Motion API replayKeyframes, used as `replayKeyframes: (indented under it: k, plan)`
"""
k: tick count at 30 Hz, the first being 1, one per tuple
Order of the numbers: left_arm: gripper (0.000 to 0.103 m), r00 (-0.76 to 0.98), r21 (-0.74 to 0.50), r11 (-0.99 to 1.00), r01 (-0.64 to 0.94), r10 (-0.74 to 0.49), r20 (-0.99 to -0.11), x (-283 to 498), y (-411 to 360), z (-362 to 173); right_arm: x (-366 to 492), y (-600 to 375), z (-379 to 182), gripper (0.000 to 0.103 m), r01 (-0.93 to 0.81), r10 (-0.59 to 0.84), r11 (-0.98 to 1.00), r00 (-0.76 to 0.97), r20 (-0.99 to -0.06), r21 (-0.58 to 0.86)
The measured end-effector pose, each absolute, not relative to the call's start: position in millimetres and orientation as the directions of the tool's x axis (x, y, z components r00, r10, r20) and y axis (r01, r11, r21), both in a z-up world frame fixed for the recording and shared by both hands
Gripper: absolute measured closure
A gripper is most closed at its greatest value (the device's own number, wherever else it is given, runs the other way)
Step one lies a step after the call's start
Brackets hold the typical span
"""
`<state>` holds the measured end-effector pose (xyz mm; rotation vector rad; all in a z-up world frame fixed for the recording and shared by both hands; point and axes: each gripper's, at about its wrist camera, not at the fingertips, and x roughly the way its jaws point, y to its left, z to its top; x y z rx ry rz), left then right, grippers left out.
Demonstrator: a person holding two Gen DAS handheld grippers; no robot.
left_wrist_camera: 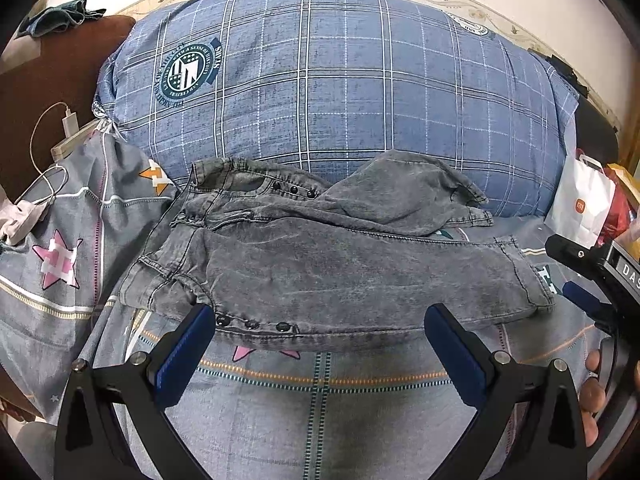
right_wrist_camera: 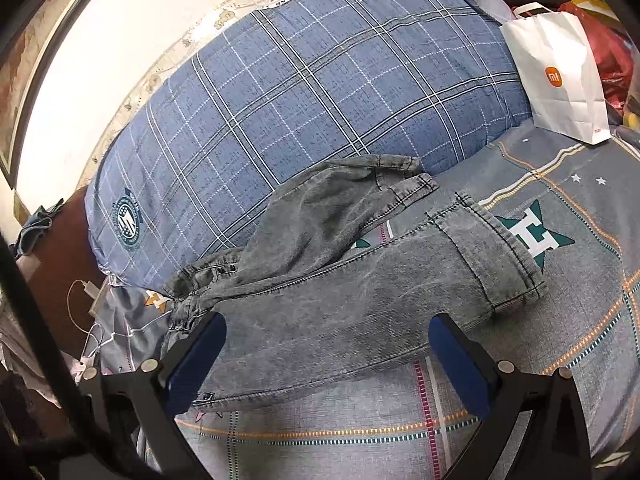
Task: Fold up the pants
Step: 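Position both grippers over the grey jeans lying on the bed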
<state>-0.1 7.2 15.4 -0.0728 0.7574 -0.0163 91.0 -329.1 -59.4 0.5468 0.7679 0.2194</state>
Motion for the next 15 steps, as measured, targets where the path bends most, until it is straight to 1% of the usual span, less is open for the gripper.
replayKeyframes:
  k: [11, 15]
  plan:
    - [0.000, 0.738, -0.061, 0.998, 0.016, -0.053, -0.673, 11.3, -6.2, 32.5, 88.3, -335.8, -50.2, 0.000, 0.017, 0.375, 0.835, 0.713, -0.592, 0.550]
    - [0.000, 0.744, -0.069, 0.997, 0.042, -0.078, -0.663, 18.9, -8.1, 38.6, 89.7, -336.1, -45.7, 0.000, 0.015, 0.385, 0.834, 0.700, -0.601, 0.551]
